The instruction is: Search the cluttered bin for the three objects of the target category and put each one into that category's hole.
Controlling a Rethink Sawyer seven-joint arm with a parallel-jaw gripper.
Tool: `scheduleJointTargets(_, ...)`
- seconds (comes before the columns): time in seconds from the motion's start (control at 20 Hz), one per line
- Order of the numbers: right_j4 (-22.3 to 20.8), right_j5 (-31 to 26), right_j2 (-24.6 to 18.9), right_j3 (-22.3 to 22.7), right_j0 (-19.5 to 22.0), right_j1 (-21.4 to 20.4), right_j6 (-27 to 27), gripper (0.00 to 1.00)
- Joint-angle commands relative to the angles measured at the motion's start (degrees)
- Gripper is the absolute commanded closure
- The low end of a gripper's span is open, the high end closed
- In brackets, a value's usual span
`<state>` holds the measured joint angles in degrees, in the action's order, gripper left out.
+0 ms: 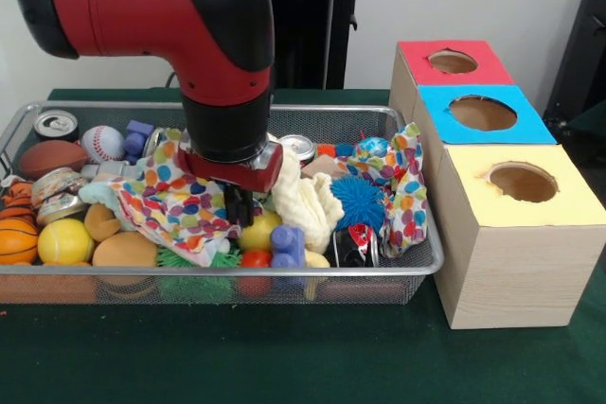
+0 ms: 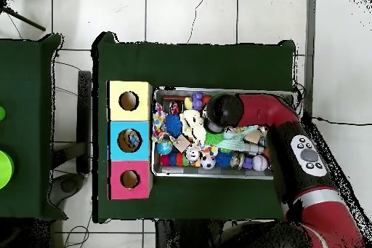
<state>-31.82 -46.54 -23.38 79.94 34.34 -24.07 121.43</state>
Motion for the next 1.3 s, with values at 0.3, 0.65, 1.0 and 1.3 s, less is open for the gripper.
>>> scheduleJointTargets(0.3,-3.7,0.4,0.0,2.1,-0.3,2.5,-8.3,1.00)
scheduleJointTargets(0.65,2.9,-9.4,-1.3,9.7,0.0,-8.6,-7.8,1.00)
scheduleJointTargets(1.0,13.4,-12.4,-2.4,21.8,0.3,-17.5,-1.2,1.00)
scheduleJointTargets(1.3,19.4,-8.2,-2.1,28.5,-0.8,-20.5,2.6,1.00)
